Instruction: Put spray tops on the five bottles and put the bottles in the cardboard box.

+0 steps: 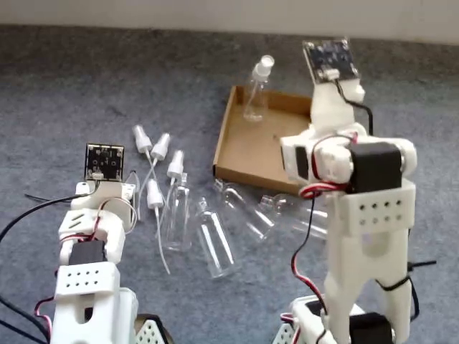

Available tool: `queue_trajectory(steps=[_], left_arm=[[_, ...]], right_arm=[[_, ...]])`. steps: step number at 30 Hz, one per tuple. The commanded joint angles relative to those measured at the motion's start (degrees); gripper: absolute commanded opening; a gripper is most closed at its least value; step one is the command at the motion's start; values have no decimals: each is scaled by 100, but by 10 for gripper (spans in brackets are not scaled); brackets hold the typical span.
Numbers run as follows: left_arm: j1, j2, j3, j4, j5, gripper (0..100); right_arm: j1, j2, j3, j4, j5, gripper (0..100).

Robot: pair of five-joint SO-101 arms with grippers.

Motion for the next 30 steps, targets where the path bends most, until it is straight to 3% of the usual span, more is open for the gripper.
queue_trajectory(steps=[1,7,11,20,27,30], left_arm=[[-66,-110,-40,-105,-9,164],[-66,-92,-31,-105,-9,164],[-40,-84,-31,-105,-9,164],[-40,-75,-31,-105,-9,164],[-40,-75,-31,-105,-9,164],[-40,-75,-31,-105,-9,164]], right_arm=[[92,-1068,1771,-787,9,258],[92,-3415,5508,-2598,273,258],[110,-4822,7459,-3011,844,258],[655,-7837,9525,-3020,1240,258],[760,-7679,10870,-4171,1240,258],[998,-7776,11248,-4119,1240,258]])
